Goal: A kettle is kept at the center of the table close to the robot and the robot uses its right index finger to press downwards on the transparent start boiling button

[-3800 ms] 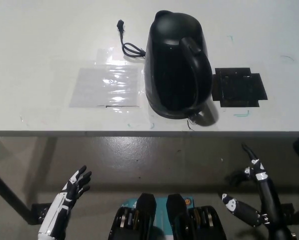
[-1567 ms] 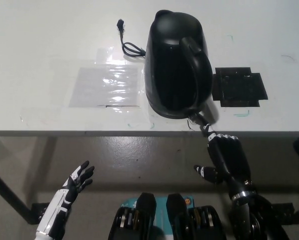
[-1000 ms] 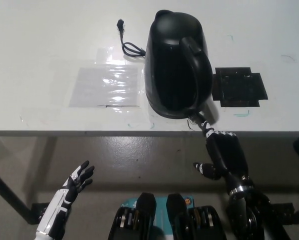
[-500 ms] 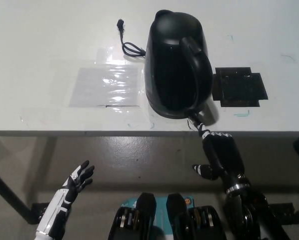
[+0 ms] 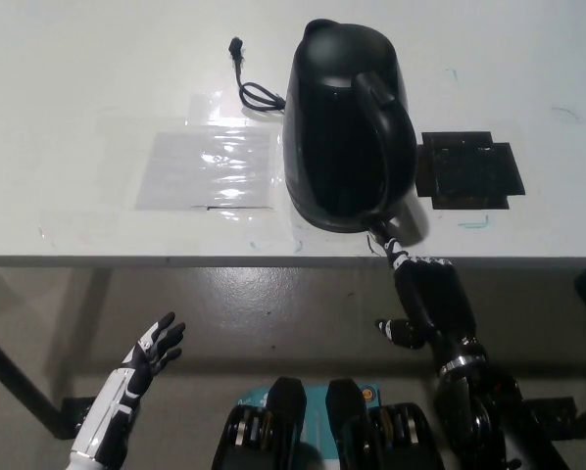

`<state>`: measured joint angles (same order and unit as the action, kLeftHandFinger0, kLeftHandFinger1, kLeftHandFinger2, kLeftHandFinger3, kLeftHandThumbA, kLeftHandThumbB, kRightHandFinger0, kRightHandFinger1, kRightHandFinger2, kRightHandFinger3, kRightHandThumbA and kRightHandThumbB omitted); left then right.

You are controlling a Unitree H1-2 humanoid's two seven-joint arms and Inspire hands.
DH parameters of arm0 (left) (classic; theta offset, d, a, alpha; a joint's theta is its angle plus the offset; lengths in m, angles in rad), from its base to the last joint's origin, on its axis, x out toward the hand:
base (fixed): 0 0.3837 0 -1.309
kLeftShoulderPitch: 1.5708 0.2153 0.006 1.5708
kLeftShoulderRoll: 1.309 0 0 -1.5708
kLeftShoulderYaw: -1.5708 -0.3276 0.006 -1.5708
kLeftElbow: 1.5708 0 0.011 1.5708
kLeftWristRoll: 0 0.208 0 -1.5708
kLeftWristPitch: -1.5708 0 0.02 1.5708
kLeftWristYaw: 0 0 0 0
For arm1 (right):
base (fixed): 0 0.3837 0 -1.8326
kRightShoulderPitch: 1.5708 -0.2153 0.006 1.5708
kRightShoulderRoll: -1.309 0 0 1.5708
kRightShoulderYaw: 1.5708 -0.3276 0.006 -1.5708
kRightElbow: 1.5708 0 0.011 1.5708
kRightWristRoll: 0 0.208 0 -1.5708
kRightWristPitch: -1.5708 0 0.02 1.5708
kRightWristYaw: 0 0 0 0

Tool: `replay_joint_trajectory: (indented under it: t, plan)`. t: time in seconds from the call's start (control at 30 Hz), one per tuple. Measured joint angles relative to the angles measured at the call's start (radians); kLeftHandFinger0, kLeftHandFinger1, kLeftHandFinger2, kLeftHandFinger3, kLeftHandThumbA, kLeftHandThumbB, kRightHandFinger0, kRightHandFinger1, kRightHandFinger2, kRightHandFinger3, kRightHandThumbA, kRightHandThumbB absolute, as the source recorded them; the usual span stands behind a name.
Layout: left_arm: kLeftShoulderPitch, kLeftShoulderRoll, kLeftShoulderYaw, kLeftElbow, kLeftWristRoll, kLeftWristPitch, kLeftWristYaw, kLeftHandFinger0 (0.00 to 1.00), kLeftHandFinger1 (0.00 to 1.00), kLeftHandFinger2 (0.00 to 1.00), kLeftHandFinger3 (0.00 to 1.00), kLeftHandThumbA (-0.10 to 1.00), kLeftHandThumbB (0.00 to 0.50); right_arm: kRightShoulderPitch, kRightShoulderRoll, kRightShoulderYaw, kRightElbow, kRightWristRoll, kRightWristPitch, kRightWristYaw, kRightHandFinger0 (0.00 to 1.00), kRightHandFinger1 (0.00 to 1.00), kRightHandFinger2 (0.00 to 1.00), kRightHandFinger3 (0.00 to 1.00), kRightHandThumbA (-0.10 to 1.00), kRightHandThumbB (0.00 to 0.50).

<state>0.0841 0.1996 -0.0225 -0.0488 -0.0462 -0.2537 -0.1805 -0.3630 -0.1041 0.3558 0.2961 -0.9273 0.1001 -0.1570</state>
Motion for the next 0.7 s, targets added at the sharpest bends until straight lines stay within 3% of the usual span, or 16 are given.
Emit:
replay_joint_trajectory:
  t: [0.7]
  plan:
    - [-0.004, 0.000, 0.000, -0.001, 0.000, 0.000, 0.000, 1.00, 1.00, 1.00, 1.00, 1.00, 0.361, -0.031, 0.000, 0.003, 0.060, 0.001, 0.010, -0.028, 0.00, 0.00, 0.03, 1.00, 1.00, 0.208]
